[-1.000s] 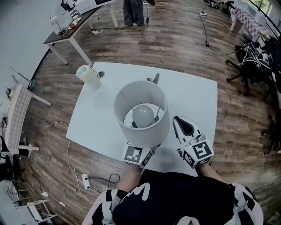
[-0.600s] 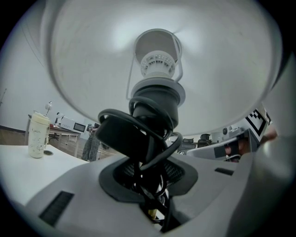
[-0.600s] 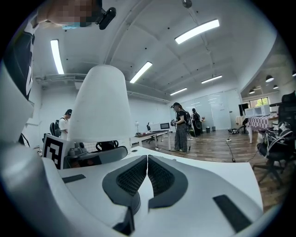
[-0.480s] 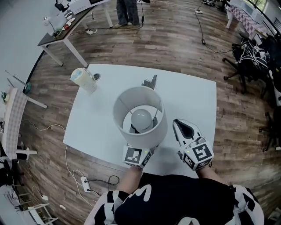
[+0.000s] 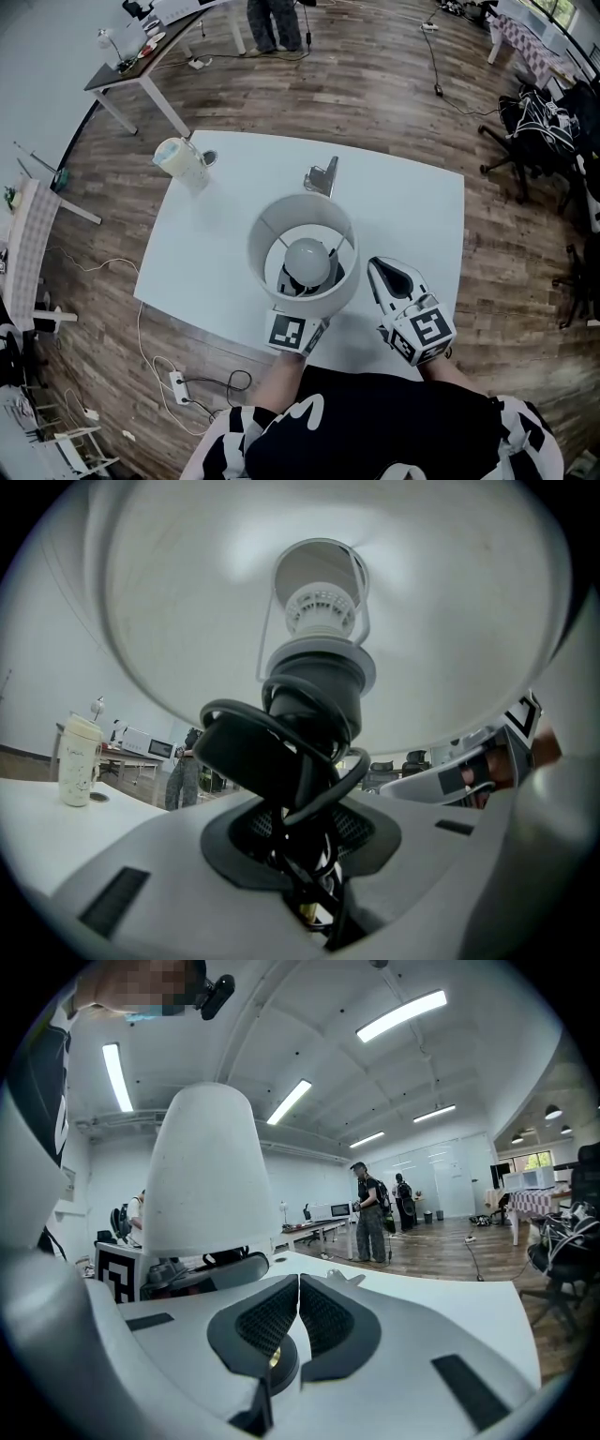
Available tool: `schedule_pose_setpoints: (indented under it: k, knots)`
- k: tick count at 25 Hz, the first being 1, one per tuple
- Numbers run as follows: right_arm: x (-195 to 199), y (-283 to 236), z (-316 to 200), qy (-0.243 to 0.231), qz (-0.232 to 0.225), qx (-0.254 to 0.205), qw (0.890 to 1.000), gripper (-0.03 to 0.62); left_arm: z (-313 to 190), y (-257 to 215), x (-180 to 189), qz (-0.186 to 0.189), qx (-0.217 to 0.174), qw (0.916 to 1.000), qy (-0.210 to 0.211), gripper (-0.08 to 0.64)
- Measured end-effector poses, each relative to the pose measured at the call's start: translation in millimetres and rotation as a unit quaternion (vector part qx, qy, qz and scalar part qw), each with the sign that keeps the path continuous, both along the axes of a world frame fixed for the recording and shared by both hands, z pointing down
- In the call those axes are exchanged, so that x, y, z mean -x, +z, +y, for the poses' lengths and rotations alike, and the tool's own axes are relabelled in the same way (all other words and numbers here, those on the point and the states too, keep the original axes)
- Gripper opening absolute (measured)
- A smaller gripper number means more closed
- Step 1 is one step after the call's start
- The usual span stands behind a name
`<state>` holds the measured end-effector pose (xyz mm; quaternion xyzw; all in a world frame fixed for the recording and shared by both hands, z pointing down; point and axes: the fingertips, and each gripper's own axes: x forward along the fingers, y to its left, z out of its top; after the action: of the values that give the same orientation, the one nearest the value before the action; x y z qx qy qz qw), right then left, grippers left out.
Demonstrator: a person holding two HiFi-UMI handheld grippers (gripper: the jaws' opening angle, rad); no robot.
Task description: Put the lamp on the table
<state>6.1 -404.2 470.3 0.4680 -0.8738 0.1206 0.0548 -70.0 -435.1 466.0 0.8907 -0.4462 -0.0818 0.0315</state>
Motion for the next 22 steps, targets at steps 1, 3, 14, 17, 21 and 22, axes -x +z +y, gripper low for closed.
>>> schedule_pose_setpoints:
  k: [1, 3, 14, 17, 21, 22]
  knots:
    - [1, 1, 1, -0.002, -0.001, 0.001, 1.000, 0.020, 0, 0, 0, 0.000, 0.001, 1.0000, -0.001, 0.103]
    - [4, 1, 4, -0.008, -0.003, 0.002, 1.000, 0.020, -1, 1, 2, 0.003, 0.000, 1.0000, -0.003, 0.103]
    - [5, -6, 17, -0.026, -0.009, -0.006, 1.000, 0.020, 6, 20, 8, -0.092, 0.042, 0.9945, -0.027, 0.170]
    - [3, -10, 23, -0.031, -0.013, -0.014, 0.999, 0.020, 14, 25, 13, -0.100, 0.058, 0.9925, -0.041, 0.189]
    - [3, -16, 31, -0.037, -0.024, -0.016, 0.999, 0.020, 25, 27, 24, -0.116, 0.074, 0.9880, -0.071, 0.190]
    - [2, -17, 33, -0.039, -0.025, -0.017, 0.999, 0.020, 29, 27, 27, -0.119, 0.076, 0.9867, -0.080, 0.190]
